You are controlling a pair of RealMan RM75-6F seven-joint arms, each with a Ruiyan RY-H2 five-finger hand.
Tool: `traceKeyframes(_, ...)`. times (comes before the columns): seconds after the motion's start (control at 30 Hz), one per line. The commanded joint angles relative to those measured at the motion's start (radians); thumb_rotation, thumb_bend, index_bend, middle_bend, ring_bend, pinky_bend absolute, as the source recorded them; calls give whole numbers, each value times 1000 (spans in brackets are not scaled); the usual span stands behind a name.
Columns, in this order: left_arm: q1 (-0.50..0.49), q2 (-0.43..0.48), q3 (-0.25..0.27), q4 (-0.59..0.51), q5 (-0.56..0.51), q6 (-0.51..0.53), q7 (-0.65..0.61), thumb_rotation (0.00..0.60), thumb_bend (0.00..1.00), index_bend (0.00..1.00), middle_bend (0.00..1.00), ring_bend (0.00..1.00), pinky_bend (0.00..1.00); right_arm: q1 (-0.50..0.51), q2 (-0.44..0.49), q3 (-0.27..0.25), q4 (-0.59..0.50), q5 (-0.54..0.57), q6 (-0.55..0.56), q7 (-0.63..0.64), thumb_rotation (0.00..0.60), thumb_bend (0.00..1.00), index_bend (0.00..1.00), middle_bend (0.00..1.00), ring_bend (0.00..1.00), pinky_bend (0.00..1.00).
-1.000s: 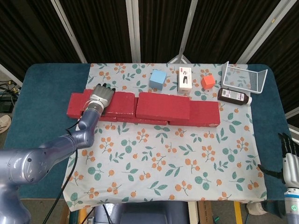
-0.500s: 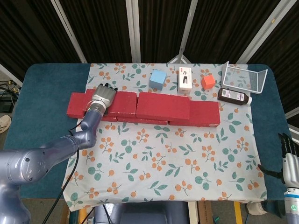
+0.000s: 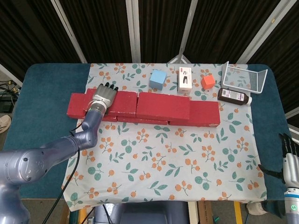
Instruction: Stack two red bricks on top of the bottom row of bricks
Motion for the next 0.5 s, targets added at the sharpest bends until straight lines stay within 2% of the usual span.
traceKeyframes(0.03, 1, 1, -7, -3, -10, 7, 11, 600, 0, 16, 25, 1, 162, 0, 0, 1, -1, 1, -1, -1, 600, 129, 0, 9, 0, 0)
traceKeyframes(0.33, -5, 20, -23, -34, -52, 22, 60, 600, 0, 2, 17, 0, 171, 0, 1, 0, -3, 2, -1, -5, 600, 129, 0, 9, 0, 0)
traceKeyframes(0.5, -14, 45, -27, -72, -92, 25, 90, 600, 0, 0, 18, 13, 229, 0, 2, 0, -4, 4, 0, -8, 600, 129, 0, 9, 0, 0)
